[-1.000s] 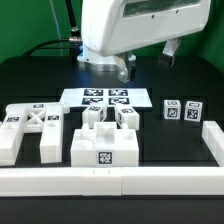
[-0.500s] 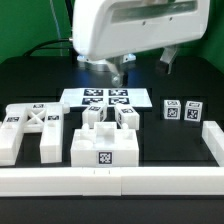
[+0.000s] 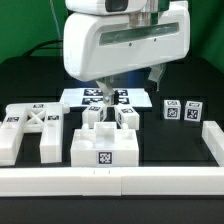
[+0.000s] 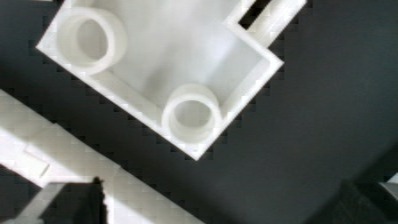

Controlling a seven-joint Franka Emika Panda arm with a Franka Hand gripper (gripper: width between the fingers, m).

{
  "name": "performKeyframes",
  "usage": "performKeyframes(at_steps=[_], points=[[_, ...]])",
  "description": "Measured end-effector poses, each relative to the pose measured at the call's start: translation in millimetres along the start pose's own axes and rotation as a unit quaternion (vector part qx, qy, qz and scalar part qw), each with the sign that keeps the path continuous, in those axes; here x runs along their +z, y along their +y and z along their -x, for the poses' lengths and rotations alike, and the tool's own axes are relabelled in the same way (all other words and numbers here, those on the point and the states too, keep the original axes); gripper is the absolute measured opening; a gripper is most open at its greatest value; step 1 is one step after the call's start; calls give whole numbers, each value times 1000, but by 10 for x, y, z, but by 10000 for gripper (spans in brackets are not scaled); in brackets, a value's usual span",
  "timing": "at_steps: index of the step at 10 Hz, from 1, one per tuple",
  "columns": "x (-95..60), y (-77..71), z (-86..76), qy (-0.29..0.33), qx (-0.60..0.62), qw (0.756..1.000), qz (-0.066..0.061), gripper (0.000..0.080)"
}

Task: Assemble chair

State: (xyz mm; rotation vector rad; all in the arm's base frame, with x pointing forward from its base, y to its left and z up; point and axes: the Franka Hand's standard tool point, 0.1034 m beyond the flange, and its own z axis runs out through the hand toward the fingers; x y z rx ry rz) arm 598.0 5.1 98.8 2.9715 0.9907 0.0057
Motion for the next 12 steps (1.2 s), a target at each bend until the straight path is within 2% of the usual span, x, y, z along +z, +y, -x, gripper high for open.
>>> performKeyframes(at_steps=[1,3,5,9,12], points=[[1,-1,0,0,0,1000,0,650],[86,-72,43,-14,148,989,-11,650],[161,-16,38,-20,160,987,-21,650],[175,-33,39,-21,167,985,-21,650],[440,-6,107,-22,197,980,-24,650]])
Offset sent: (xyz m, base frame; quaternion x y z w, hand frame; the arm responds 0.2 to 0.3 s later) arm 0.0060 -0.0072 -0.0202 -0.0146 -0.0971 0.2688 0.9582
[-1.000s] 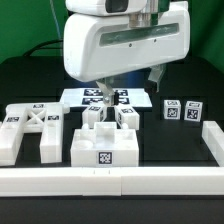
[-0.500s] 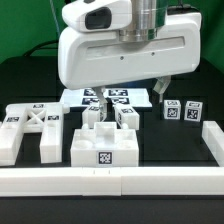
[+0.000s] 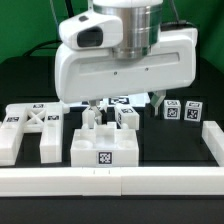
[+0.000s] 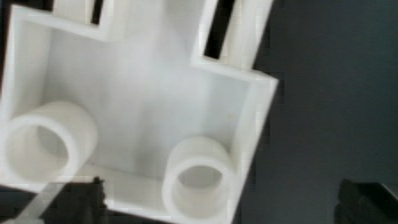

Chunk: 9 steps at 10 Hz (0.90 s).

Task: Assemble chair

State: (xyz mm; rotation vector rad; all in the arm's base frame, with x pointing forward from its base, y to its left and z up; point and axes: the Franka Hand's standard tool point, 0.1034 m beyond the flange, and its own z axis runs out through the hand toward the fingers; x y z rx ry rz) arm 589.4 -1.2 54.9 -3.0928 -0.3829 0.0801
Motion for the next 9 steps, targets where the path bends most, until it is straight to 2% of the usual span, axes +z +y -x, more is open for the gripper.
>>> performKeyframes(at_steps=[3,6,8,9], points=[[339,-66,60,4,5,1000,0,650],[474,-74,76,3,0,1000,0,650],[475,-75,78,3,-5,1000,0,385],[476,-75,78,3,-5,1000,0,385]])
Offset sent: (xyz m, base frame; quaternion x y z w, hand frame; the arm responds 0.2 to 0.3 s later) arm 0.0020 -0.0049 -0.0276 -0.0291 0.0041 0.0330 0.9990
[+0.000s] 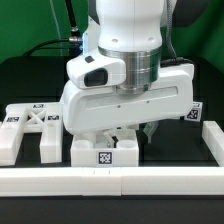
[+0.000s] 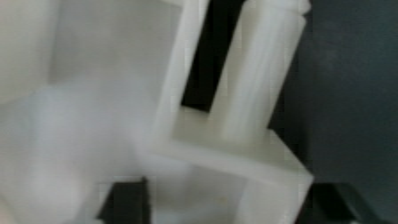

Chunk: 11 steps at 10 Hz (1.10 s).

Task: Assemble chair

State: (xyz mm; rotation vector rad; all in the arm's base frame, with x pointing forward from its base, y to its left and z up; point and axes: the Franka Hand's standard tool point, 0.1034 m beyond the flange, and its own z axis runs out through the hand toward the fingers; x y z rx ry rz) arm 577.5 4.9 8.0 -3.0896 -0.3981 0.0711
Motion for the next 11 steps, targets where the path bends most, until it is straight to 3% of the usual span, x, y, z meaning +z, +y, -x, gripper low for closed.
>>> performKeyframes(at_steps=[1,2,4,9,11], points=[[0,0,0,0,0,1000,0,202],[0,0,1,0,0,1000,0,77],[0,-1,-1,0,0,1000,0,33],[0,-1,-1,0,0,1000,0,33],[5,-143,-38,1,42,999,-4,34]])
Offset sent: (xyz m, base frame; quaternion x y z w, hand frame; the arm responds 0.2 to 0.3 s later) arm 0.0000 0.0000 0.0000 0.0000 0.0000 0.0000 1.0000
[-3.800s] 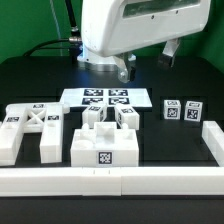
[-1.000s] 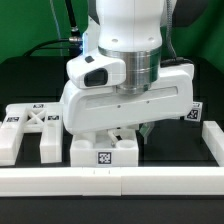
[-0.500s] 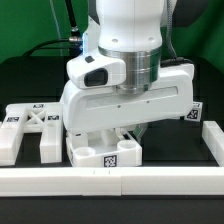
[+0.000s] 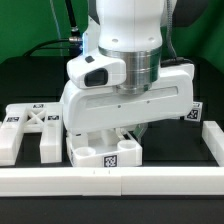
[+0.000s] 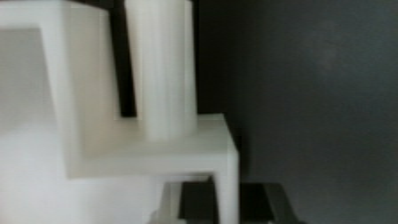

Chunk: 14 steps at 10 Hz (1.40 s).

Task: Assemble chair

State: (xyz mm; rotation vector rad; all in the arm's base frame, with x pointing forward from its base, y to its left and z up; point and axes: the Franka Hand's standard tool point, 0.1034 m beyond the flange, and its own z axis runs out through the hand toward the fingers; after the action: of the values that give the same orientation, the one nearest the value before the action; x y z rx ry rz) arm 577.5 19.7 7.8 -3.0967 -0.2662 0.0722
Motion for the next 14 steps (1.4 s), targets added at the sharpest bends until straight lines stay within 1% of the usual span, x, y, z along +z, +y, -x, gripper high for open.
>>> performKeyframes(at_steps=[1,2,3,5,7,9,11,12,13,14], points=[[2,-144,-58,2,34,999,-5,34],[-2,-264,-165,7,55,998,-5,34],[-4,-340,-260,12,65,998,-8,34],[-9,-584,-466,20,101,995,-10,34],[-11,-742,-597,27,103,994,-11,34],[-16,-858,-673,24,103,994,-11,34],[-17,-866,-699,22,101,995,-9,34],[-35,-833,-692,22,95,995,-8,34],[-93,-782,-678,24,88,996,-6,139],[-183,-742,-641,26,79,997,-5,276]])
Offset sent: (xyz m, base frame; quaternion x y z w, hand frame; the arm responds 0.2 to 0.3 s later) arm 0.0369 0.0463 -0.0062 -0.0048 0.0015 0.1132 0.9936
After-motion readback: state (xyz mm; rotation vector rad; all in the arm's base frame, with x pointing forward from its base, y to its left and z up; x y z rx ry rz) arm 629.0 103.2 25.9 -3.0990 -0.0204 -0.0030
